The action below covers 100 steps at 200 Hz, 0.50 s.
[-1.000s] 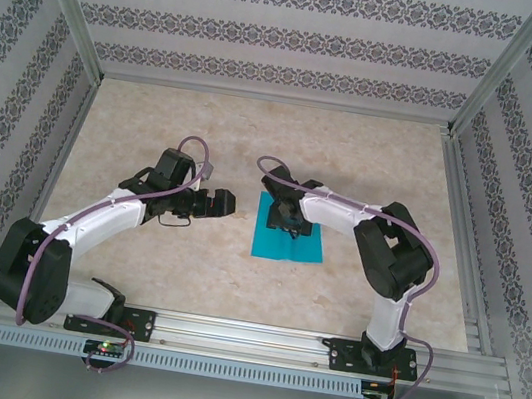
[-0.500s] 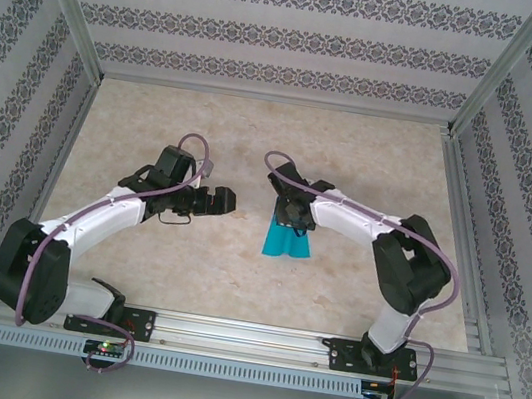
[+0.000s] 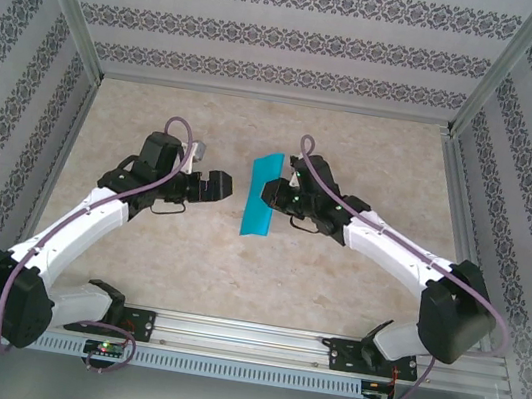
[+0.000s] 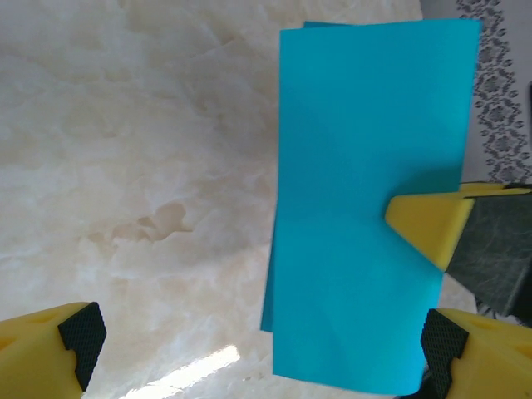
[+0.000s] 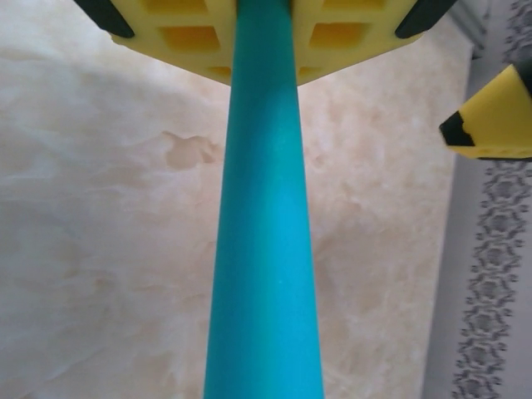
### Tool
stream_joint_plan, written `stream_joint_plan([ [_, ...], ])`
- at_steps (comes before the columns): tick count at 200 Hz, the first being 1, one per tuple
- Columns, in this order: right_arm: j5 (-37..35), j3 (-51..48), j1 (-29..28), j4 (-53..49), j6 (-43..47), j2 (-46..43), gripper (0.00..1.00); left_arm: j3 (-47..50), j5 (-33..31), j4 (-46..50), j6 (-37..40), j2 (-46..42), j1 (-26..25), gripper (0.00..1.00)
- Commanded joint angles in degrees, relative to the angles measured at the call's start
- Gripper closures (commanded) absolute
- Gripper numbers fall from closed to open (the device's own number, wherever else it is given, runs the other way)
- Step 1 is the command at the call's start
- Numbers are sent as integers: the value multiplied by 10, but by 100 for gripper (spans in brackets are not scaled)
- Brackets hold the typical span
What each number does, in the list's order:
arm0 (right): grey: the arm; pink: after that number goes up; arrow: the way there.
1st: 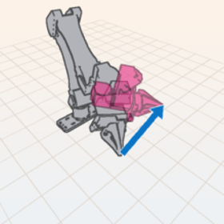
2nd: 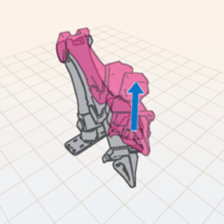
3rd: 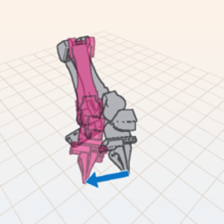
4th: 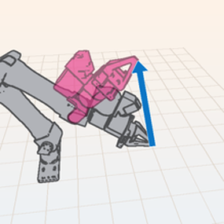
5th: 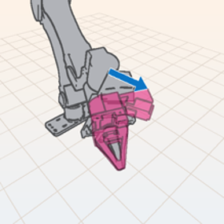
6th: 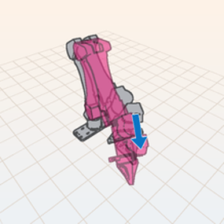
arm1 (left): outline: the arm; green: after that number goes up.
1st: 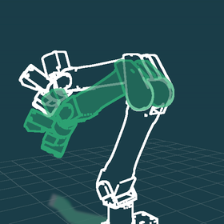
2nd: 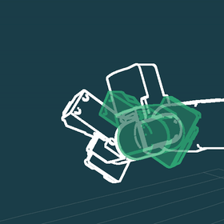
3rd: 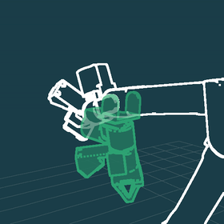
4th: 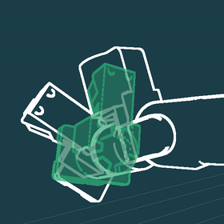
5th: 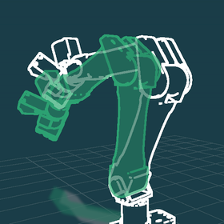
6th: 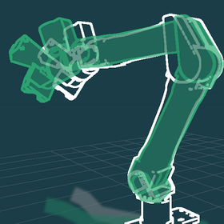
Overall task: Fold a paper plane with a square sheet of paper (pick it up from the middle)
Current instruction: Fold the square sheet of paper in half at the center of the table.
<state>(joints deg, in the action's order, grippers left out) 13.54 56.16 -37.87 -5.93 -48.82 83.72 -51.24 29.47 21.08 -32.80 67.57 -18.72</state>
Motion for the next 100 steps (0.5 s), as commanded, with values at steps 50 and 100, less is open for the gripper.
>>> stream_joint_plan([
  [50,155,-147,68,213,-89,41,82,4,55,-99,-73,96,-39,13],
  [100,202,-183,106,235,-75,79,81,-4,49,-161,-91,186,-81,29],
])
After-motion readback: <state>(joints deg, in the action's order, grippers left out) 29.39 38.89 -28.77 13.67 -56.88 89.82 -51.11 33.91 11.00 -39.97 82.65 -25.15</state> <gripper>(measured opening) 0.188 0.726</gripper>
